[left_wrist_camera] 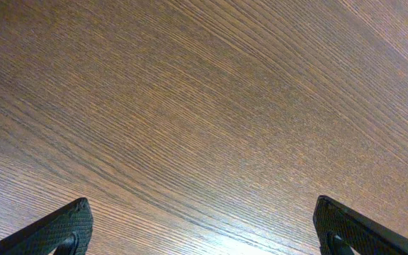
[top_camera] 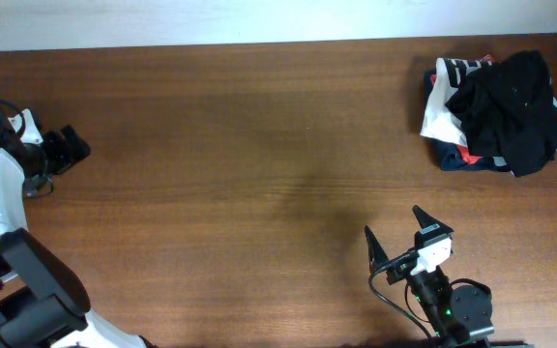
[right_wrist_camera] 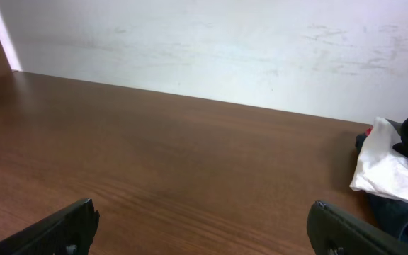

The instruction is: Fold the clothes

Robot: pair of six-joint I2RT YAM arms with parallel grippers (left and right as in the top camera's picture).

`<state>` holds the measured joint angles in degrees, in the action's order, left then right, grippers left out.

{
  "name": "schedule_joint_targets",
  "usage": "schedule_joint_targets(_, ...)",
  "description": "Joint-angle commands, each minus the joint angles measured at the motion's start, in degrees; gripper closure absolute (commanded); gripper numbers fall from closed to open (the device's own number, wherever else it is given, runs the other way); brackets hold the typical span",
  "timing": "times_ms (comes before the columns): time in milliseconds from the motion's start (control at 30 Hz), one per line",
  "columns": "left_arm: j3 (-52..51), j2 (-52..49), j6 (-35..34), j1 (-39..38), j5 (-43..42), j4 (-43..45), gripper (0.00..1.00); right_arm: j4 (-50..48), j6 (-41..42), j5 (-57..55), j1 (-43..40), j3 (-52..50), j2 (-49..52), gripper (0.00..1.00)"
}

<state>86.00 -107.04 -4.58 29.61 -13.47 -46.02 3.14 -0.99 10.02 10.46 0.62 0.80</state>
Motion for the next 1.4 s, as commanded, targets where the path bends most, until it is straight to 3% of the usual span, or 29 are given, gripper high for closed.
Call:
schedule_joint_targets(0, 0.31, -0.52, -0.13, 0.17, -0.63, 0.11, 0.01, 0.31, 0.66, 0.28, -0.46, -0.31, -0.44, 0.01)
schedule_joint_targets(967, 0.31, -0.33, -0.17, 0.11, -2.89, -0.26, 0.01, 0.31, 0.66, 0.28, -0.46, -0.31, -0.44, 0.01)
schedule_joint_targets(1133, 0.31, 5.81, -0.13, -2.4, -6.69, 3.06, 0.01, 0.31, 0.66, 0.28, -0.46, -0.31, -0.44, 0.01)
schedule_joint_targets(1367, 0.28, 15.65, 0.09, -11.13, -1.53, 9.9, 0.01, 0.31, 0.66, 0.28, -0.46, -0.31, -0.44, 0.02)
